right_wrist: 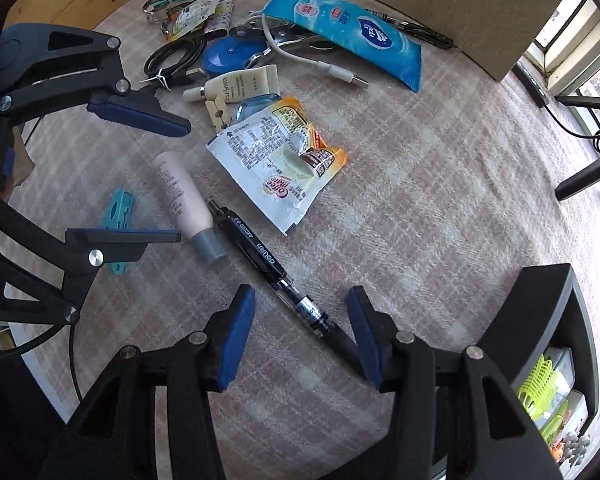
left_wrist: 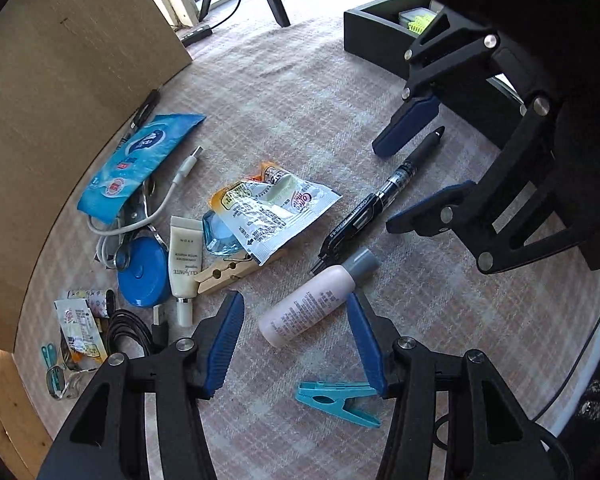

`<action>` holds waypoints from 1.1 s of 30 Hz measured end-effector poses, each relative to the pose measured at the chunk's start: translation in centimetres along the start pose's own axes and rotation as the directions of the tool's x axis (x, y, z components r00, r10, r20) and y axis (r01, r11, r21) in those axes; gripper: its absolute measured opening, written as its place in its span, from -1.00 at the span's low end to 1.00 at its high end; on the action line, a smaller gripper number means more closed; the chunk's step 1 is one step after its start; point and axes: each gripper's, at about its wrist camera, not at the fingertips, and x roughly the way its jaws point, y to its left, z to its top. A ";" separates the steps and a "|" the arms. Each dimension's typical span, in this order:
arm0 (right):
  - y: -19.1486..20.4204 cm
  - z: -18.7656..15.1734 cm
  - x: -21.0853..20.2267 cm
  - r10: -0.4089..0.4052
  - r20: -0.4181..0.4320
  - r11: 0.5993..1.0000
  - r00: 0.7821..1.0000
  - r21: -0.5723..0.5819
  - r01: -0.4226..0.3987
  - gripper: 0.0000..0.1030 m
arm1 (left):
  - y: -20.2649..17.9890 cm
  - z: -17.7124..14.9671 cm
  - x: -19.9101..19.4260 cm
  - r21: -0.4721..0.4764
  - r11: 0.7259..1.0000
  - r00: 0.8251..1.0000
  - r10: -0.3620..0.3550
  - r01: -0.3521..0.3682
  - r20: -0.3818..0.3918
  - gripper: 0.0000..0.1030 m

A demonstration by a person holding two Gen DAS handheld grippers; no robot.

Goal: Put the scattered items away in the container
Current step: 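Grasp the pink lotion bottle with the left gripper while the right grasps the black pen, then carry the lotion bottle and pen to the tray and release them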

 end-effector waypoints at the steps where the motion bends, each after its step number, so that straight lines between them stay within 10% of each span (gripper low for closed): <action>1: -0.1 0.1 0.0 0.007 0.002 1.000 1.000 0.005 -0.007 -0.08 | -0.1 -0.1 0.2 0.007 1.000 1.000 -0.004 0.005 -0.007 0.00; 12: -0.1 0.1 -0.2 -0.031 -0.002 0.999 1.000 0.024 0.031 -0.62 | -0.4 -1.2 0.7 -0.068 0.996 0.998 -0.066 0.065 -0.009 -0.60; 33: -2.0 -4.6 -5.7 0.159 0.191 0.892 0.969 0.393 -0.224 -0.78 | -0.5 -1.9 -4.1 -0.361 0.929 0.993 -0.052 0.086 0.103 -0.62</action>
